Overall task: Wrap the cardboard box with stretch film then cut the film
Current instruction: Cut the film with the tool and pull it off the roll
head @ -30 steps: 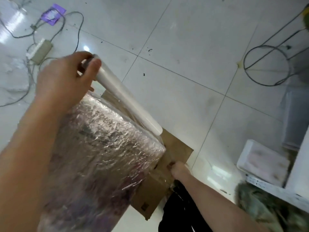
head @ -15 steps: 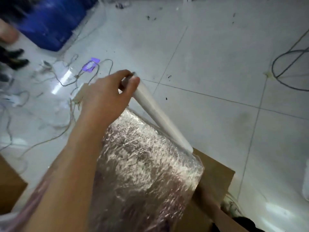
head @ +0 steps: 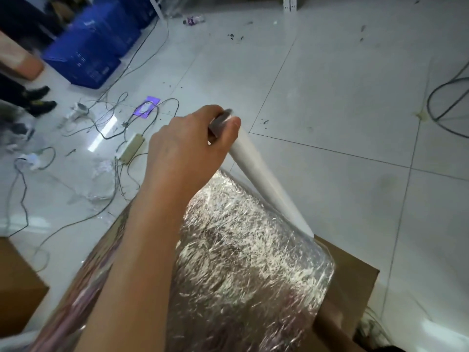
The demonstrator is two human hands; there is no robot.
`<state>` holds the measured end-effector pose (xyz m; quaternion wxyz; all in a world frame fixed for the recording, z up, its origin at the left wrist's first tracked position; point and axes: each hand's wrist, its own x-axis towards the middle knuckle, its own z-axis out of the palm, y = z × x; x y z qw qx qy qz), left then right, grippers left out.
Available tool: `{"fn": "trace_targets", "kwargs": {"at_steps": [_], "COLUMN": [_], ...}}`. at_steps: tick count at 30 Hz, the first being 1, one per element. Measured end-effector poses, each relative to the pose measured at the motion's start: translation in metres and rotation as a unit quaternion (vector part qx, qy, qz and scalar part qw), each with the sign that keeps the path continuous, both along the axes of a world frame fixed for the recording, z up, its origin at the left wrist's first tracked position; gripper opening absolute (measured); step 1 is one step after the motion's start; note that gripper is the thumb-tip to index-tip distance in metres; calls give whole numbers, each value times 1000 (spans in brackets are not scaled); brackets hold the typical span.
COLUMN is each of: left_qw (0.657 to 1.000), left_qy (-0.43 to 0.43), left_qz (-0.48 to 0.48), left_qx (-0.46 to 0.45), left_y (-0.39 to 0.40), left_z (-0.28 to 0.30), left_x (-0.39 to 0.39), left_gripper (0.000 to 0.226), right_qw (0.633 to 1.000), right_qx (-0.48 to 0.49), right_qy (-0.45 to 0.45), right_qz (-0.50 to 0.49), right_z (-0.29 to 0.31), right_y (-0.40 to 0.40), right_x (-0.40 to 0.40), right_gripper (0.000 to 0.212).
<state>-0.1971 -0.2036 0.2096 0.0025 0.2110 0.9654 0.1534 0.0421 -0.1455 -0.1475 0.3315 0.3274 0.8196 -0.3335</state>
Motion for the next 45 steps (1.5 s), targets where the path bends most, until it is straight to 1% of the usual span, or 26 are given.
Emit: {"fn": "trace_targets", "kwargs": {"at_steps": [1, 3, 5, 6, 7, 9, 11, 12, 15, 18, 19, 20, 23, 26, 28, 32, 36, 39, 41, 43, 45], "left_qw": [1000, 1000, 1000, 1000, 1000, 1000, 1000, 1000, 1000, 1000, 1000, 1000, 1000, 1000, 1000, 1000, 1000, 1000, 1000, 1000, 1000], "left_qy": [0, -4, -9, -12, -14, -14, -13, -13, -15, -11, -10, -11, -15, -12, -9, -11, -7, -3, -3, -2, -1], "left_qz": [-3, -5, -4, -3, -3, -3, -3, -2, 5, 4, 6, 7, 6, 5, 5, 0, -6, -7, -7, -7, -6], "left_qx": [0, 3, 9, 12, 14, 17, 23, 23, 24, 10, 7, 6, 1, -3, -6, -6, -11, -8, -7, -6, -11], "left_y": [0, 0, -2, -3, -4, -7, -7, -7, -4, -2, -2, -2, -3, -3, -3, 0, 1, 0, 0, 0, 1], "left_z": [0, 0, 1, 1, 2, 2, 2, 2, 2, 2, 2, 2, 3, 3, 1, 1, 0, -1, -1, -1, 0], "left_x": [0, -2, -6, -8, -10, -14, -16, -16, -13, -11, -11, -11, -10, -10, -10, -7, -3, -3, -4, -4, -2], "left_gripper": [38, 39, 39, 40, 40, 40, 40, 40, 40, 39, 39, 39, 39, 39, 40, 40, 40, 39, 39, 39, 40], "right_qw": [999, 999, 998, 996, 994, 995, 994, 994, 990, 981, 978, 974, 968, 951, 944, 925, 917, 886, 851, 797, 736], "right_qx": [1, 5, -2, -7, -18, -26, -57, -67, -96, -113, -116, -115, -125, -107, -80, -48, -35, -52, -66, -101, -131], "right_qy": [22, -13, -45, -56, -43, -34, -41, -32, -19, -45, -37, -30, -4, 51, 90, 119, 136, 158, 181, 215, 256], "right_qz": [24, 33, -50, -74, -95, -92, -79, -76, -101, -148, -170, -192, -219, -286, -307, -357, -374, -433, -489, -556, -613], "right_z": [2, 2, -3, -2, -1, -1, -4, -7, -2, -8, -10, -17, -36, -32, -26, -14, -7, -1, 9, 28, 52], "right_y": [-3, -5, -4, -3, -1, 3, 6, 7, 13, 15, 15, 16, 18, 20, 23, 29, 35, 40, 46, 52, 62], "right_x": [-1, -4, -2, -2, -1, 1, 4, 6, 9, 15, 18, 21, 30, 27, 24, 19, 14, 7, -2, -18, -34], "right_gripper": [27, 23, 27, 28, 28, 30, 30, 26, 4, 13, 10, 10, 21, 23, 20, 23, 25, 19, 20, 21, 12]}}
